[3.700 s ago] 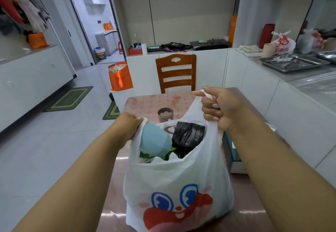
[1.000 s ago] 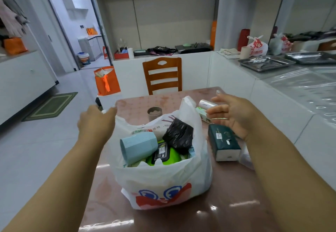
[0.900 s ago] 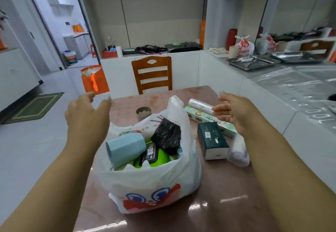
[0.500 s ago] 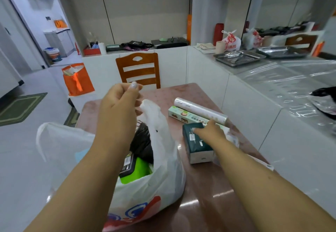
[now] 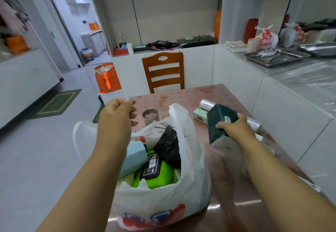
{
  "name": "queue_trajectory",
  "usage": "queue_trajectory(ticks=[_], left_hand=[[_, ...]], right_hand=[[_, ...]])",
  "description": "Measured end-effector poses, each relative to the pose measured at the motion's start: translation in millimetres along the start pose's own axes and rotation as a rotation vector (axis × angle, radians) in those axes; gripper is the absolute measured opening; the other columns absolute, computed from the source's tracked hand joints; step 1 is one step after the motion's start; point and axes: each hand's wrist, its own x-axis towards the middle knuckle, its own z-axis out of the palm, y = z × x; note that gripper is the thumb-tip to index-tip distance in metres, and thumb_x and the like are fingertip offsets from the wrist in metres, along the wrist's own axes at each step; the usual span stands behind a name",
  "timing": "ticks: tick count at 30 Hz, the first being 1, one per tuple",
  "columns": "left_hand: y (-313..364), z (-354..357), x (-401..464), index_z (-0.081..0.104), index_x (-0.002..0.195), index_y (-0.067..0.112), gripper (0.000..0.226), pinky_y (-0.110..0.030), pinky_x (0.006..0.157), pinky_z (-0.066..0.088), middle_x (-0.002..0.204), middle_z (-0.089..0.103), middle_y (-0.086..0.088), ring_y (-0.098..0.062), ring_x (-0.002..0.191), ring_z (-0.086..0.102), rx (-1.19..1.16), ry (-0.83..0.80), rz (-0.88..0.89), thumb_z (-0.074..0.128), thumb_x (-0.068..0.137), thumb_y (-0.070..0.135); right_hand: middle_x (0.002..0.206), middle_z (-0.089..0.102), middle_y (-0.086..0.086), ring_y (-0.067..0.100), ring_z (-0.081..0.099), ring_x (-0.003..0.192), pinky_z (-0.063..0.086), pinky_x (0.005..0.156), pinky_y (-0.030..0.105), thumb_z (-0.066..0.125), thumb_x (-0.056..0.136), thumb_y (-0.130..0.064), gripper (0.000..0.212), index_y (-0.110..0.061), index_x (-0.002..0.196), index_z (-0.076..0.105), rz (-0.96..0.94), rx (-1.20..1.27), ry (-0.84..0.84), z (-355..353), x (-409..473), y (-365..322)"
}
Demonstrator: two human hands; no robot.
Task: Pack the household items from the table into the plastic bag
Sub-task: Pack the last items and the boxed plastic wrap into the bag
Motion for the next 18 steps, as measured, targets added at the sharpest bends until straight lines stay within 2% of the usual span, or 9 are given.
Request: queue_trajectory(ticks=[2,4,6,8,11,13,14,16,18], left_hand=[[2,-12,2,0.063,0.091,0.012,0.019,-0.027,0.063,0.045,0.079,0.060,-0.001,-0.017,0.075,0.055,0.062,0.035,0.042,0.048,0.098,0.022],[3,-25,4,0.062,0.092,0.015,0.017,-0.025,0.063,0.043,0.082,0.061,0.000,-0.017,0.079,0.055,0.182,0.089,0.129,0.050,0.097,0.025],[4,-39,6,0.063,0.097,0.015,0.016,-0.021,0.066,0.042,0.093,0.064,-0.002,-0.019,0.088,0.057,0.360,0.179,0.241,0.052,0.095,0.026],[4,-54,10,0.064,0.108,0.012,0.024,-0.030,0.083,0.045,0.111,0.063,-0.010,-0.026,0.105,0.054,0.594,0.316,0.379,0.057,0.091,0.027],[-3,-77,18,0.051,0.130,0.006,0.058,-0.046,0.104,0.035,0.135,0.047,-0.019,-0.038,0.126,0.039,0.789,0.468,0.255,0.067,0.083,0.038],[-18,-91,32,0.046,0.133,0.000,0.070,-0.048,0.104,0.035,0.138,0.044,-0.024,-0.042,0.127,0.039,0.784,0.389,-0.010,0.067,0.080,0.042],[-27,-98,39,0.050,0.128,-0.003,0.066,-0.047,0.100,0.040,0.132,0.050,-0.026,-0.042,0.120,0.047,0.708,0.314,-0.126,0.064,0.080,0.041],[-30,-105,43,0.059,0.112,-0.003,0.040,-0.040,0.078,0.051,0.102,0.064,-0.021,-0.034,0.088,0.062,0.339,0.161,-0.351,0.060,0.084,0.026],[-29,-108,41,0.060,0.103,0.000,0.016,-0.033,0.062,0.049,0.072,0.055,-0.011,-0.020,0.058,0.050,-0.014,0.008,-0.490,0.055,0.091,0.009]], right_hand=[[0.121,0.059,0.011,0.031,0.062,0.095,0.054,0.080,0.044,0.080,0.055,-0.042,0.088,-0.011,0.128,0.041,-0.065,0.358,0.051,-34,-22,-41],[0.119,0.063,0.015,0.031,0.069,0.086,0.058,0.068,0.043,0.079,0.046,-0.038,0.091,-0.008,0.126,0.047,-0.221,0.744,-0.038,-63,-56,-83],[0.112,0.067,0.013,0.028,0.071,0.083,0.058,0.066,0.041,0.074,0.059,-0.027,0.075,-0.007,0.127,0.052,-0.404,1.048,-0.295,-83,-99,-123],[0.099,0.067,0.011,0.027,0.068,0.081,0.057,0.075,0.041,0.060,0.076,-0.019,0.043,-0.007,0.117,0.058,-0.554,1.183,-0.618,-85,-151,-158],[0.092,0.067,0.011,0.027,0.065,0.079,0.054,0.081,0.039,0.052,0.081,-0.021,0.028,-0.009,0.104,0.062,-0.459,1.128,-0.956,-39,-207,-184],[0.103,0.068,0.014,0.031,0.065,0.090,0.052,0.091,0.046,0.059,0.076,-0.023,0.044,-0.007,0.117,0.060,-0.339,1.021,-1.031,11,-218,-181],[0.110,0.067,0.015,0.032,0.065,0.095,0.051,0.094,0.050,0.064,0.071,-0.024,0.056,-0.007,0.124,0.056,-0.294,0.960,-1.001,31,-218,-175],[0.121,0.064,0.011,0.031,0.066,0.103,0.053,0.092,0.048,0.078,0.060,-0.022,0.082,-0.012,0.135,0.046,-0.295,0.770,-0.819,54,-203,-156],[0.127,0.055,0.001,0.026,0.060,0.111,0.054,0.093,0.044,0.084,0.060,-0.020,0.091,-0.028,0.137,0.036,-0.450,0.422,-0.653,55,-184,-136]])
